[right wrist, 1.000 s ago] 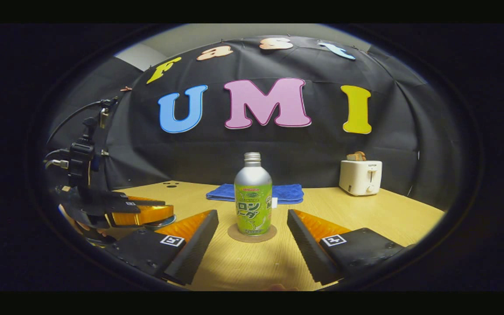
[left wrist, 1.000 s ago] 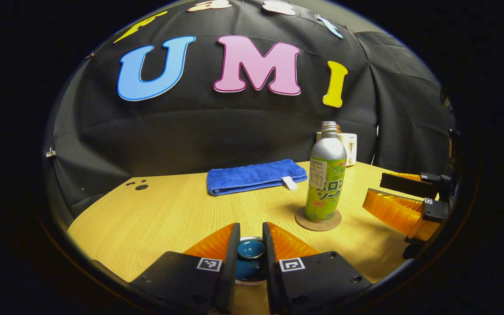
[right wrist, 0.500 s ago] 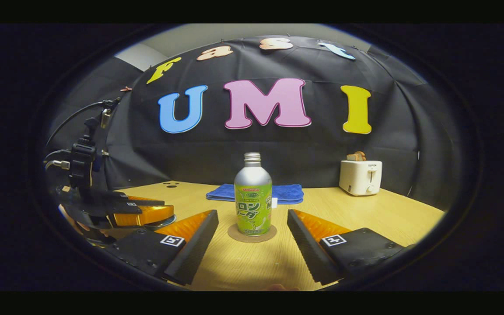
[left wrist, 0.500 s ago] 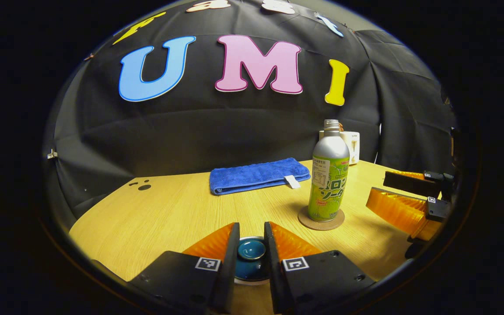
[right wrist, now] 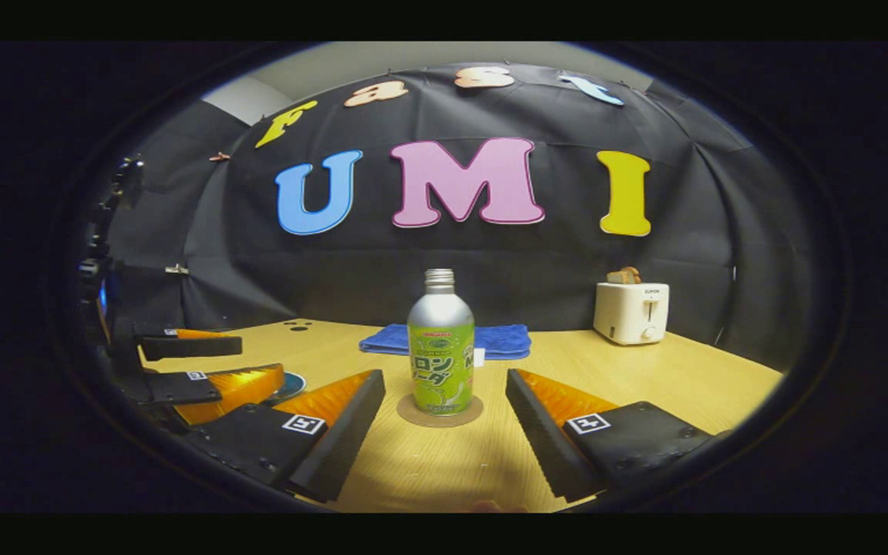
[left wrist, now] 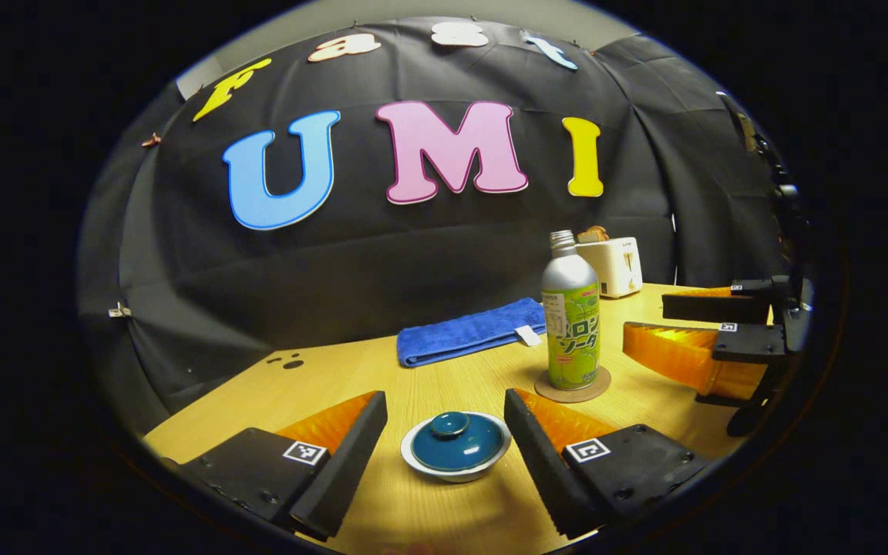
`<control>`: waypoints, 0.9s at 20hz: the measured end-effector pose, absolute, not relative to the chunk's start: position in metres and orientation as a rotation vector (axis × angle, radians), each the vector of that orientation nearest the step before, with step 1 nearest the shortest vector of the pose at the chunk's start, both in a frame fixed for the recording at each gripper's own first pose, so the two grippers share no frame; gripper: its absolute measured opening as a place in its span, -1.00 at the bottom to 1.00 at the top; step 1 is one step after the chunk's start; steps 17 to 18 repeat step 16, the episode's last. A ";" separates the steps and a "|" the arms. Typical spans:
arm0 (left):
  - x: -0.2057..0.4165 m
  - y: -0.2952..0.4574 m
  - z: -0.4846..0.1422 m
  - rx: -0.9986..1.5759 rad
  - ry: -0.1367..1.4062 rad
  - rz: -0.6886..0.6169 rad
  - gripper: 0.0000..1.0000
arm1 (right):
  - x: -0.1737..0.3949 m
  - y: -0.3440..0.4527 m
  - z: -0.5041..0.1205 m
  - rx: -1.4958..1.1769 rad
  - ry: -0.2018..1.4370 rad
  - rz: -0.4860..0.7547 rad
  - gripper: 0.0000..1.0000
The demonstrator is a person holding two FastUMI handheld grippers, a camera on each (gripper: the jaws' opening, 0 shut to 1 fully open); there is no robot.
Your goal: Open the teacup lid with one hand, grasp the water bottle and pour water into the teacup with the other hand; after pouring, place the water bottle on the coaster and then close the teacup lid.
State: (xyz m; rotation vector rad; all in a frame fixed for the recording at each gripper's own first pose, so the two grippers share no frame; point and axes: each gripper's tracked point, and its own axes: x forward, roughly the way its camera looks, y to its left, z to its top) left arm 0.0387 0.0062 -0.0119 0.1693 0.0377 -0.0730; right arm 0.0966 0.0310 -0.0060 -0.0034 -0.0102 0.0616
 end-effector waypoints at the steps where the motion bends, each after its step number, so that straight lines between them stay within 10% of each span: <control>1: 0.034 0.005 -0.010 0.142 0.024 -0.069 0.94 | 0.097 0.030 -0.006 -0.004 -0.010 0.058 0.95; 18: 0.036 -0.010 -0.006 -0.006 -0.005 -0.013 0.95 | 0.096 0.026 -0.005 -0.005 -0.010 0.057 0.95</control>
